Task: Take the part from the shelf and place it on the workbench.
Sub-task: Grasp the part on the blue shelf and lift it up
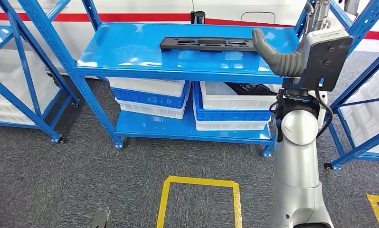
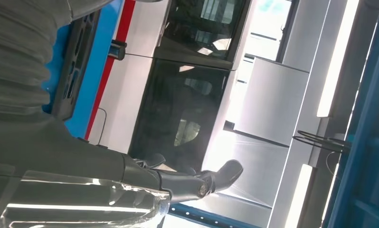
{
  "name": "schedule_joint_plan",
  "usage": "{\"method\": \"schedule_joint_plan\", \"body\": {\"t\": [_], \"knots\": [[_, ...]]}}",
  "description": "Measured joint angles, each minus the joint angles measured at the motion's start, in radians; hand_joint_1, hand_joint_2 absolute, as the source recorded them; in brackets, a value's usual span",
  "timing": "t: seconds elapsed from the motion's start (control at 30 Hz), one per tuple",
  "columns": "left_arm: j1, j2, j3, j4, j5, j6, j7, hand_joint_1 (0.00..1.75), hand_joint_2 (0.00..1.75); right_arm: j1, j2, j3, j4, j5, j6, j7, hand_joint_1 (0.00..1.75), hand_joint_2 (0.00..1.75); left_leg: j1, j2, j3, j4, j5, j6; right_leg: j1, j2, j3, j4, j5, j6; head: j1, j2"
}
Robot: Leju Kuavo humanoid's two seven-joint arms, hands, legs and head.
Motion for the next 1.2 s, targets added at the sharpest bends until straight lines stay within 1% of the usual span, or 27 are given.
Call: {"method": "schedule_joint_plan", "body": {"t": [0.07, 0.1, 0.17, 0.2, 0.23, 0.3, 0.33, 0.37, 0.4, 0.47, 0.53, 0.57, 0.6, 0.67, 0.7, 0.73, 0.77, 0.8, 0.87, 0.9, 0.93, 1.0, 1.03, 1.07, 1.1, 1.17, 1.2], "knots": [[-0.001, 0.001, 0.001, 0.0, -0.009, 0.0, 0.003, 0.0, 0.0, -0.002, 0.001, -0.001, 0.002, 0.001, 0.0, 0.002, 0.0, 1.75, 0.007, 0.006, 0.013, -0.012, 0.003, 0.007, 0.002, -0.023, -0.034, 0.055, -0.021, 0.0, 0.001, 0.0], [-0.001, 0.002, 0.001, 0.0, -0.014, 0.001, 0.007, 0.0, 0.0, -0.003, 0.001, -0.002, 0.003, 0.002, 0.0, 0.003, 0.0, 1.75, 0.008, 0.011, 0.015, -0.013, 0.003, 0.008, 0.0, -0.033, -0.064, 0.107, -0.041, -0.001, 0.001, 0.0], [-0.001, 0.005, 0.001, 0.0, -0.026, 0.002, 0.017, 0.0, 0.0, 0.003, 0.0, -0.003, 0.007, 0.002, 0.0, 0.003, 0.0, 1.75, 0.012, 0.019, 0.016, -0.013, 0.0, 0.005, -0.008, -0.041, -0.139, 0.222, -0.076, 0.006, 0.001, 0.0], [-0.001, 0.006, 0.001, 0.0, -0.034, 0.002, 0.023, 0.0, 0.0, 0.008, -0.001, -0.005, 0.009, 0.002, 0.0, 0.003, 0.0, 1.75, 0.015, 0.022, 0.018, -0.013, -0.002, 0.001, -0.014, -0.044, -0.164, 0.251, -0.079, 0.014, 0.001, 0.0], [-0.001, 0.007, 0.001, 0.0, -0.042, 0.002, 0.028, 0.0, 0.0, 0.013, -0.002, -0.008, 0.01, 0.002, -0.001, 0.003, 0.0, 1.75, 0.02, 0.025, 0.021, -0.012, -0.007, -0.006, -0.022, -0.047, -0.172, 0.244, -0.066, 0.026, 0.001, 0.0], [-0.001, 0.008, 0.0, 0.0, -0.057, 0.001, 0.036, 0.0, 0.0, 0.022, -0.004, -0.013, 0.013, 0.002, -0.002, 0.003, 0.0, 1.75, 0.033, 0.028, 0.032, -0.009, -0.019, -0.026, -0.04, -0.059, -0.134, 0.126, 0.002, 0.056, 0.002, 0.0], [-0.001, 0.01, -0.001, 0.0, -0.063, 0.0, 0.04, 0.0, 0.0, 0.025, -0.006, -0.015, 0.014, 0.002, -0.003, 0.002, 0.0, 1.75, 0.038, 0.031, 0.038, -0.006, -0.027, -0.038, -0.044, -0.063, -0.113, 0.064, 0.023, 0.067, 0.004, 0.0], [-0.002, 0.013, -0.002, 0.0, -0.068, 0.0, 0.043, 0.0, 0.0, 0.028, -0.008, -0.017, 0.014, 0.002, -0.003, 0.002, 0.0, 1.75, 0.039, 0.033, 0.04, -0.004, -0.035, -0.05, -0.044, -0.069, -0.094, 0.019, 0.034, 0.064, 0.006, 0.0], [-0.003, 0.015, -0.003, 0.0, -0.073, 0.001, 0.046, 0.0, 0.0, 0.032, -0.01, -0.019, 0.015, 0.002, -0.003, 0.002, 0.0, 1.75, 0.038, 0.036, 0.042, -0.004, -0.042, -0.06, -0.044, -0.07, -0.087, 0.0, 0.035, 0.054, 0.006, 0.0], [-0.004, 0.017, -0.007, 0.0, -0.081, 0.003, 0.049, 0.0, 0.0, 0.04, -0.012, -0.026, 0.016, 0.001, -0.006, 0.001, 0.0, 1.75, 0.039, 0.039, 0.051, -0.006, -0.048, -0.074, -0.039, -0.065, -0.078, 0.004, 0.026, 0.016, 0.002, 0.0], [-0.007, 0.017, -0.013, 0.0, -0.089, 0.007, 0.05, 0.0, 0.0, 0.044, -0.011, -0.033, 0.014, -0.001, -0.008, -0.002, 0.0, 1.75, 0.044, 0.039, 0.037, 0.03, -0.037, -0.08, -0.039, -0.056, -0.064, 0.003, 0.021, -0.006, -0.003, 0.0], [-0.01, 0.017, -0.016, 0.0, -0.091, 0.008, 0.05, 0.0, 0.0, 0.045, -0.011, -0.035, 0.014, -0.002, -0.008, -0.004, 0.0, 1.75, 0.045, 0.038, 0.008, 0.078, -0.033, -0.081, -0.037, -0.052, -0.055, 0.002, 0.016, -0.014, -0.004, 0.0], [-0.013, 0.017, -0.017, 0.0, -0.094, 0.009, 0.05, 0.0, 0.0, 0.046, -0.011, -0.036, 0.014, -0.003, -0.008, -0.007, 0.0, 1.75, 0.045, 0.036, -0.037, 0.141, -0.037, -0.08, -0.035, -0.049, -0.047, 0.0, 0.01, -0.023, -0.006, 0.0], [-0.013, 0.016, -0.019, 0.0, -0.097, 0.011, 0.051, 0.0, 0.0, 0.051, -0.012, -0.038, 0.016, -0.006, -0.008, -0.014, 0.0, 1.75, 0.041, 0.033, -0.134, 0.256, -0.08, -0.079, -0.025, -0.042, -0.029, 0.0, -0.006, -0.037, -0.007, 0.0], [-0.012, 0.016, -0.019, 0.0, -0.098, 0.011, 0.051, 0.0, 0.0, 0.055, -0.013, -0.04, 0.016, -0.008, -0.008, -0.016, 0.0, 1.75, 0.038, 0.032, -0.172, 0.282, -0.103, -0.075, -0.019, -0.038, -0.019, 0.0, -0.015, -0.041, -0.008, 0.0], [-0.011, 0.016, -0.019, 0.0, -0.099, 0.011, 0.051, 0.0, 0.0, 0.058, -0.014, -0.041, 0.017, -0.009, -0.008, -0.017, 0.0, 1.75, 0.032, 0.031, -0.195, 0.279, -0.112, -0.067, -0.012, -0.034, -0.006, 0.0, -0.025, -0.044, -0.008, 0.0], [-0.01, 0.016, -0.019, 0.0, -0.099, 0.011, 0.051, 0.0, 0.0, 0.06, -0.015, -0.042, 0.018, -0.01, -0.008, -0.019, 0.0, 1.75, 0.023, 0.03, -0.203, 0.247, -0.098, -0.052, -0.004, -0.031, 0.008, -0.001, -0.035, -0.047, -0.008, 0.0], [-0.01, 0.016, -0.019, 0.0, -0.1, 0.011, 0.05, 0.0, 0.0, 0.062, -0.016, -0.044, 0.019, -0.012, -0.008, -0.02, 0.0, 1.75, 0.011, 0.026, -0.2, 0.191, -0.057, -0.032, 0.002, -0.029, 0.024, -0.003, -0.046, -0.05, -0.008, 0.0], [-0.008, 0.022, -0.019, 0.0, -0.101, 0.011, 0.048, 0.0, 0.0, 0.064, -0.02, -0.047, 0.021, -0.013, -0.009, -0.024, 0.0, 1.75, -0.018, 0.002, -0.175, 0.074, 0.067, 0.017, 0.01, -0.022, 0.051, -0.011, -0.067, -0.052, -0.001, 0.0], [-0.008, 0.024, -0.019, 0.0, -0.101, 0.012, 0.047, 0.0, 0.0, 0.066, -0.021, -0.049, 0.022, -0.014, -0.009, -0.026, 0.0, 1.75, -0.029, -0.009, -0.161, 0.033, 0.109, 0.033, 0.011, -0.018, 0.064, -0.021, -0.074, -0.051, 0.001, 0.0], [-0.007, 0.026, -0.02, 0.0, -0.102, 0.012, 0.045, 0.0, 0.0, 0.067, -0.023, -0.052, 0.023, -0.015, -0.01, -0.028, 0.0, 1.75, -0.037, -0.016, -0.145, 0.006, 0.131, 0.041, 0.011, -0.015, 0.075, -0.026, -0.074, -0.046, 0.003, 0.0], [-0.009, 0.023, -0.02, 0.0, -0.104, 0.013, 0.043, 0.0, 0.0, 0.066, -0.024, -0.056, 0.024, -0.018, -0.012, -0.033, 0.0, 1.75, -0.04, -0.011, -0.104, -0.028, 0.122, 0.043, 0.012, -0.015, 0.083, -0.013, -0.055, -0.026, 0.0, 0.0], [-0.009, 0.021, -0.019, 0.0, -0.104, 0.012, 0.041, 0.0, 0.0, 0.066, -0.025, -0.058, 0.023, -0.019, -0.012, -0.034, 0.0, 1.75, -0.038, -0.009, -0.08, -0.045, 0.117, 0.045, 0.013, -0.021, 0.074, 0.018, -0.043, -0.017, -0.001, 0.0], [-0.011, 0.019, -0.019, 0.0, -0.103, 0.012, 0.041, 0.0, 0.0, 0.065, -0.027, -0.059, 0.023, -0.019, -0.013, -0.035, 0.0, 1.75, -0.035, -0.006, -0.06, -0.053, 0.109, 0.047, 0.013, -0.028, 0.051, 0.06, -0.041, -0.012, -0.002, 0.0], [-0.011, 0.016, -0.019, -0.001, -0.102, 0.012, 0.04, 0.0, 0.0, 0.065, -0.028, -0.059, 0.024, -0.019, -0.013, -0.036, 0.0, 1.75, -0.031, -0.005, -0.043, -0.059, 0.1, 0.047, 0.013, -0.036, 0.018, 0.113, -0.051, -0.011, -0.003, 0.0], [-0.013, 0.011, -0.019, -0.001, -0.098, 0.01, 0.039, 0.0, 0.0, 0.068, -0.032, -0.06, 0.026, -0.02, -0.015, -0.036, 0.0, 1.75, -0.024, -0.003, -0.019, -0.06, 0.077, 0.042, 0.005, -0.042, -0.058, 0.209, -0.099, -0.015, -0.004, 0.0], [-0.012, 0.008, -0.019, -0.001, -0.096, 0.01, 0.038, 0.0, 0.0, 0.071, -0.034, -0.061, 0.027, -0.02, -0.015, -0.036, 0.0, 1.75, -0.019, -0.002, -0.007, -0.06, 0.066, 0.035, -0.001, -0.043, -0.089, 0.233, -0.121, -0.014, -0.004, 0.0]]}}
